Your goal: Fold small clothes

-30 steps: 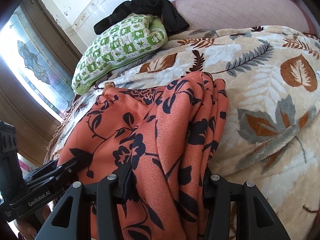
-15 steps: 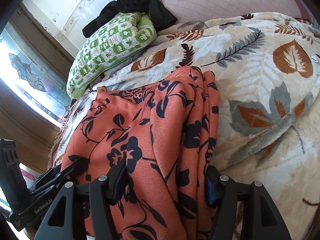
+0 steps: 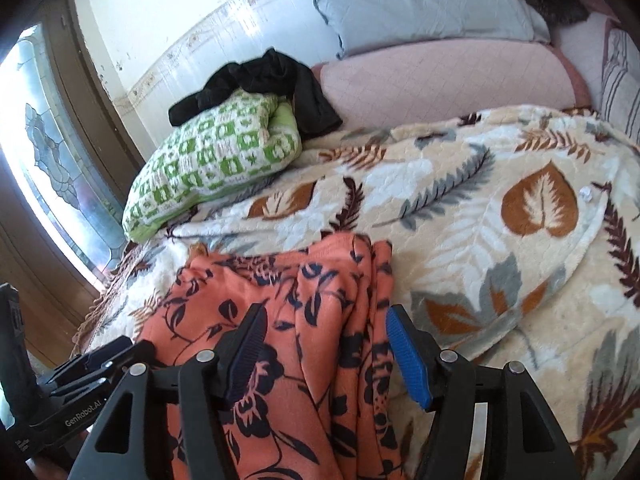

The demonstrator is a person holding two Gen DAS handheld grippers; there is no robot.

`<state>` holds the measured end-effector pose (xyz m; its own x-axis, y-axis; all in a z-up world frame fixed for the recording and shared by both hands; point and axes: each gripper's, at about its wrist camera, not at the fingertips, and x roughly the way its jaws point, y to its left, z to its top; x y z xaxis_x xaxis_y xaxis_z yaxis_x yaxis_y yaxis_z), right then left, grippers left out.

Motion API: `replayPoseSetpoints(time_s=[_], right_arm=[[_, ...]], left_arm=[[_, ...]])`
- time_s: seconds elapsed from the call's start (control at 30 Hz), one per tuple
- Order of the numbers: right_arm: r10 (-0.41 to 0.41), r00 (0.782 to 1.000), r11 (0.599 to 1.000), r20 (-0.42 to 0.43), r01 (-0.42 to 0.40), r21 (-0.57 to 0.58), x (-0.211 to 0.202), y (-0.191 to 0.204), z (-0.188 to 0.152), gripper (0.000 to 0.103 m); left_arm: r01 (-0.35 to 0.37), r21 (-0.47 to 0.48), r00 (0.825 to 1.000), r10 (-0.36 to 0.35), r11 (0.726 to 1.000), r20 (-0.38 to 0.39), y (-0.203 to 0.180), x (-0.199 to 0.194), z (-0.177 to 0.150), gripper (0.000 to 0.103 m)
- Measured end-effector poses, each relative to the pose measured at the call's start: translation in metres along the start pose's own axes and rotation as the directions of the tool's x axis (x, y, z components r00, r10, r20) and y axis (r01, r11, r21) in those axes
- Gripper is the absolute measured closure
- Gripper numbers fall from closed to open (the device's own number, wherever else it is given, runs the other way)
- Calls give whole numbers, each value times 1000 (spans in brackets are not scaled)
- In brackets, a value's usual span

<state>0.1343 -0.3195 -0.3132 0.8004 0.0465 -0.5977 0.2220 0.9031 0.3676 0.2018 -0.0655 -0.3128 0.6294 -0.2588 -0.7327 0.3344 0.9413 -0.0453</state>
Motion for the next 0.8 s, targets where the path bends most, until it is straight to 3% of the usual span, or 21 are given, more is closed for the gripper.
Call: replayPoseSetpoints(time_s=[0.1, 0.17, 0.27, 0.33, 0.4, 0.53, 0.6, 0.67, 0.73, 0.8], right_arm=[[69, 993, 997, 97, -66, -27, -18, 5, 5, 37], [131, 988, 991, 77, -129, -31, -17, 9, 7, 37], [198, 978, 980, -67, -197, 19, 8, 7, 2, 37], [161, 958, 986, -238, -148, 72, 39, 1, -11, 37], [154, 935, 985, -320, -118, 128, 58, -11, -23, 37], [151, 952, 986, -265, -125, 113, 46, -6, -17, 37], [121, 977, 992, -176, -111, 64, 30, -1, -12, 37], [134, 988, 991, -72, -133, 12, 11, 7, -3, 37], [179, 984, 984, 6, -178, -28, -5, 14, 5, 37], [245, 970, 969, -1, -245, -37, -9, 18, 10, 38]], left_arm=[[-9, -7, 1000, 9, 1000, -7, 2, 2, 0, 45], [-23, -16, 1000, 22, 1000, -10, 4, 3, -1, 39], [-42, -27, 999, 41, 999, -32, 8, 9, -2, 31], [-55, -34, 996, 52, 998, -73, 11, 18, -5, 25], [-42, -63, 992, 34, 997, -122, 18, 29, -8, 18], [-2, -152, 989, -21, 988, -149, 32, 31, -9, 16], [-19, -136, 994, 4, 991, -109, 28, 22, -7, 16], [-51, -95, 998, 46, 994, -51, 21, 11, -3, 17], [-71, -94, 997, 71, 993, -2, 22, 2, 2, 17], [-101, -111, 994, 104, 989, 24, 26, -2, 4, 17]])
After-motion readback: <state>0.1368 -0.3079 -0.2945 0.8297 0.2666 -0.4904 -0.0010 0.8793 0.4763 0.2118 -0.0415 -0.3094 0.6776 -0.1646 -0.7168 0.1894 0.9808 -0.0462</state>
